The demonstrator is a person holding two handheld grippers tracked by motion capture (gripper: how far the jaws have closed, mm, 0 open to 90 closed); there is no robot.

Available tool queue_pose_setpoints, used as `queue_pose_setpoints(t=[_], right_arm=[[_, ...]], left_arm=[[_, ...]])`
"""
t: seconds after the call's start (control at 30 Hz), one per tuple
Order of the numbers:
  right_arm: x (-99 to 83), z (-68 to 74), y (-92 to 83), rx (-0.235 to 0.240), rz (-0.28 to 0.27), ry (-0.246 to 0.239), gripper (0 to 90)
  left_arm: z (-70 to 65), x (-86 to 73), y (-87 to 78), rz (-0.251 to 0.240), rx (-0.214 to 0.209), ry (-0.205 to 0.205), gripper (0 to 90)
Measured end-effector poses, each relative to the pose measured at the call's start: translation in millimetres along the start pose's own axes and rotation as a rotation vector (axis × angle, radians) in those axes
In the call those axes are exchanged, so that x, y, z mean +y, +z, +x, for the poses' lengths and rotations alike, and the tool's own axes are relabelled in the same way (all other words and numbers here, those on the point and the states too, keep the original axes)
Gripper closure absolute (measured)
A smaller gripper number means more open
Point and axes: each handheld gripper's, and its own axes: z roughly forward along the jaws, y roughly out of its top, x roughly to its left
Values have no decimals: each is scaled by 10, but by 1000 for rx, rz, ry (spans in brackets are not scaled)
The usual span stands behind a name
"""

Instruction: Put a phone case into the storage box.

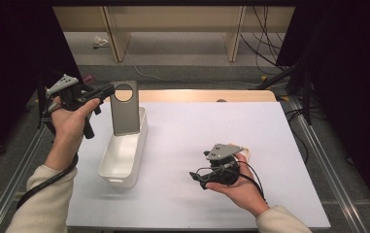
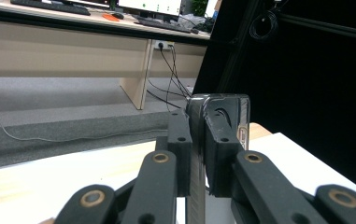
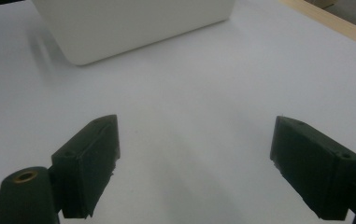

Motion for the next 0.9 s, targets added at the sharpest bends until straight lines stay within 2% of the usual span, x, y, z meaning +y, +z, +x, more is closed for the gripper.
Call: queue_pose_setpoints(t=[0.6, 0.9], right_arm=[[2, 7, 4, -3, -1, 0, 167], [2, 9, 7, -2, -1, 0, 167]], left_arm=[[222, -35, 163, 15, -11, 32, 818], [268, -73, 240, 21, -26, 43, 817]])
